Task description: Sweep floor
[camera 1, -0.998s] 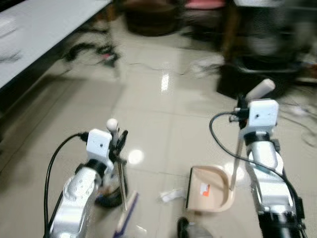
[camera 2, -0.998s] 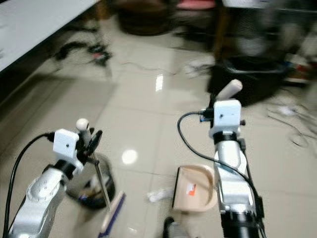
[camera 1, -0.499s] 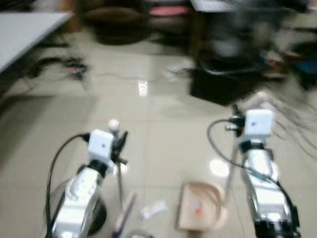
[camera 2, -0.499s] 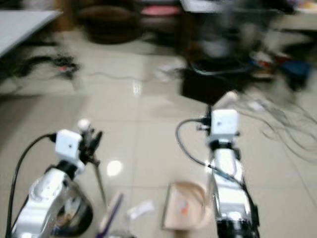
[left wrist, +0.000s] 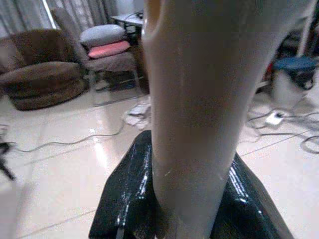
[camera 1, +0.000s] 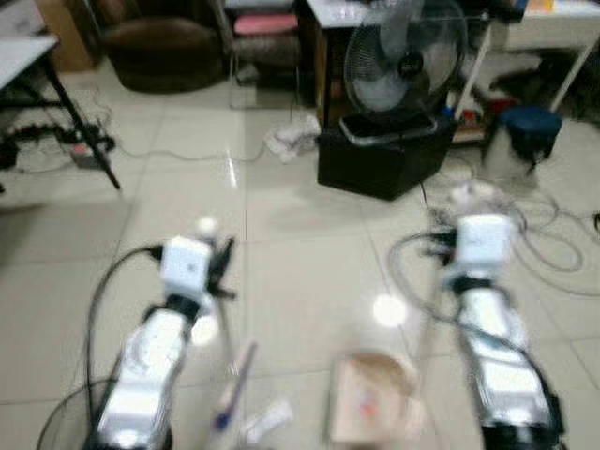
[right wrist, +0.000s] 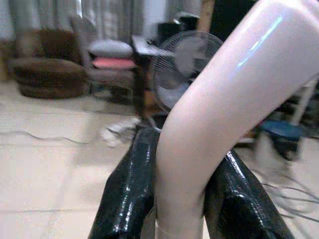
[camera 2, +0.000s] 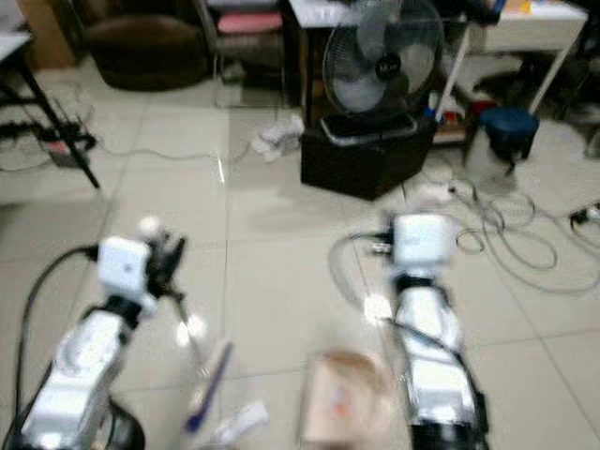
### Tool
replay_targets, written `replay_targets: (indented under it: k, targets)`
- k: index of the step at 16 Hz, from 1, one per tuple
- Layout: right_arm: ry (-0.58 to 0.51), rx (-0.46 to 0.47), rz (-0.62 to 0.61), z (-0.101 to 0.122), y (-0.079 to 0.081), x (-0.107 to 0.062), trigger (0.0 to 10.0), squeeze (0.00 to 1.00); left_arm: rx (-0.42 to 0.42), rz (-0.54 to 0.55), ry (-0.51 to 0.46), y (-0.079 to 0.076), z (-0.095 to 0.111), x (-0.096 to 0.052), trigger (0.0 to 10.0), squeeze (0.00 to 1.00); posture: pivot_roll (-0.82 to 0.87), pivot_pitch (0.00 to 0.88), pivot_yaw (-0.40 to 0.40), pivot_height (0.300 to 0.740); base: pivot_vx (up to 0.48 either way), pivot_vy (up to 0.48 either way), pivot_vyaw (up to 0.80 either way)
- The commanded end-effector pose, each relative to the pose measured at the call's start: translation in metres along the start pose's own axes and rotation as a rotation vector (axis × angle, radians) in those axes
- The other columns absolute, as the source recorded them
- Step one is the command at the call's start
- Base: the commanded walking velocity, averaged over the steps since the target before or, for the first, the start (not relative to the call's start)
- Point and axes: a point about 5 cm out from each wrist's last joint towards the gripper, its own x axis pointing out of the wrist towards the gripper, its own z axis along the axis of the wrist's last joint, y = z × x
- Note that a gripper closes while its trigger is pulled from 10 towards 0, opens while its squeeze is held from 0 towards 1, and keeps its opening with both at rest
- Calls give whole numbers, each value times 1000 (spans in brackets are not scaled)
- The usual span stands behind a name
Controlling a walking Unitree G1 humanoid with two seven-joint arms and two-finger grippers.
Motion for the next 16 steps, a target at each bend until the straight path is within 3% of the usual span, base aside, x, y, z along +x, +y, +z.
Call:
replay_targets:
  k: [1,6,7,9,14,16]
  targets:
    - [-11,-13,-18,-1,-7,-1,10000,0,38,8,3,1,1,0,10000,0,-10,53,56,740,0,0,0]
    - [-47,-129,-9,-11,-10,7,10000,0,87,21,30,3,-7,4,10000,0,7,94,61,740,0,0,0]
    - [-115,-114,7,-10,-9,11,10000,0,59,48,31,1,-13,10,10000,0,17,129,57,740,0,0,0]
    - [-151,-111,15,-11,-7,15,10000,0,18,67,21,-2,-18,14,10000,0,24,167,57,740,0,0,0]
    - [-119,-116,108,-33,12,17,10000,0,2,111,35,-10,-32,19,10000,0,22,261,40,740,0,0,0]
    - [-140,-101,146,-36,30,18,10000,0,13,159,28,-11,-37,21,10000,0,15,282,32,740,0,0,0]
